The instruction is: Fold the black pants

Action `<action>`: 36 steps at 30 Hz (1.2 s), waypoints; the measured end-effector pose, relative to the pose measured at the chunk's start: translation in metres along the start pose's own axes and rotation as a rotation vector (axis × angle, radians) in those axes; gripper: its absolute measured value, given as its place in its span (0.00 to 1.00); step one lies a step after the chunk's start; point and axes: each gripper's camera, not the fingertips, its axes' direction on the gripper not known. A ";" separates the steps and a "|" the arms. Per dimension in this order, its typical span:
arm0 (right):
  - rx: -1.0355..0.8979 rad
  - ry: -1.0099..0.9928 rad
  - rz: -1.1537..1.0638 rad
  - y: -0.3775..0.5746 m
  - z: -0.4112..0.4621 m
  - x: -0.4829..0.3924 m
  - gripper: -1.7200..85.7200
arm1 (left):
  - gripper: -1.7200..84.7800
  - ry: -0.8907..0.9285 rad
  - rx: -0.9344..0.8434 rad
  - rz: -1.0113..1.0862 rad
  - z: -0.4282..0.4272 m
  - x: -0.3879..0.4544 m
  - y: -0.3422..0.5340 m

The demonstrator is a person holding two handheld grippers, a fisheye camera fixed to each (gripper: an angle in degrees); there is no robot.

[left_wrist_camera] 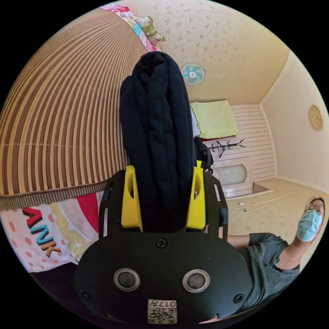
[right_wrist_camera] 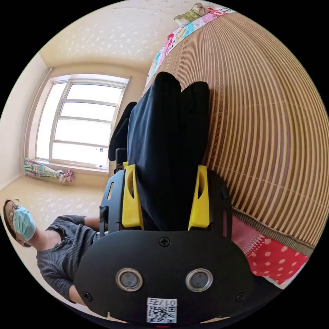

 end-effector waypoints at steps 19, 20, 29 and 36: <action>-0.356 -0.435 -0.512 -0.061 0.138 -0.238 0.17 | 0.21 -0.283 -0.080 0.312 -0.230 0.281 0.115; -0.369 -0.420 -0.577 -0.075 0.151 -0.275 0.17 | 0.21 -0.311 -0.047 0.345 -0.268 0.305 0.124; -0.251 -0.327 -0.629 -0.190 0.300 -0.485 0.17 | 0.25 -0.684 0.234 0.212 -0.564 0.392 0.132; -0.255 0.064 -0.208 -0.226 0.472 -0.412 0.13 | 0.29 -0.950 0.375 -0.240 -0.603 0.180 0.126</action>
